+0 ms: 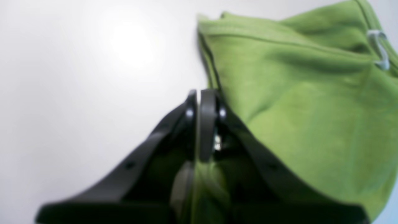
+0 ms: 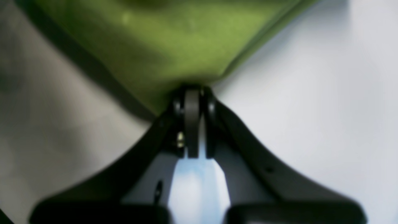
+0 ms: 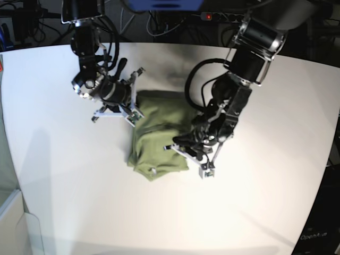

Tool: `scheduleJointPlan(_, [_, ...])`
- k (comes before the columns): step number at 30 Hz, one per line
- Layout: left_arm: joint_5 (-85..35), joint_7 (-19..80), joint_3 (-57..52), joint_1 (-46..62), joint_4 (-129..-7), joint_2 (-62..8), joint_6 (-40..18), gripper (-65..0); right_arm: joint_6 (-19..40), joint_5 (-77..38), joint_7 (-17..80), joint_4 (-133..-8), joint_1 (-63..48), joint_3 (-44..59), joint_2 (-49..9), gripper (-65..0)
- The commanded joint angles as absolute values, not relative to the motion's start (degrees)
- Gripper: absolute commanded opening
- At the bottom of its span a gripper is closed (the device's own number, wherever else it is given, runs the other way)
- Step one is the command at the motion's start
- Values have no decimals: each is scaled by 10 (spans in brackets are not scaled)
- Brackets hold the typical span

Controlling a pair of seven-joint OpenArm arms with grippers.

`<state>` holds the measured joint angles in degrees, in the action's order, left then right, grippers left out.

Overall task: Fold the T-shirt properly
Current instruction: 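Tuck the bundle's edge under with the left gripper, then withdraw both grippers from the folded shirt, then lower the right gripper onto the bundle's collar end and press it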

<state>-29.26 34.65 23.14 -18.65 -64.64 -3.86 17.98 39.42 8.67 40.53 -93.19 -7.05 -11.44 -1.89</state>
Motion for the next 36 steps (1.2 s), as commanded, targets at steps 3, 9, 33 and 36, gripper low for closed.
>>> scheduleJointPlan(3, [-291,341,230,-202,-679,-43,177,-628,400,84,407,-948,-77,-115,-19,-630])
scheduleJointPlan(9, [-294,348,210,-166,-771,-92,181,-628,400,85,407,-983,-80,-112,-35,-630])
scheduleJointPlan(33, [-291,451,30,124,-938,-228,177,-628,400,80,422,-1104,-81,-145,7,-630])
scheduleJointPlan(36, [-291,451,15,137,-938,-228,177,-628,400,80,422,-1100,-81,-151,15,-630])
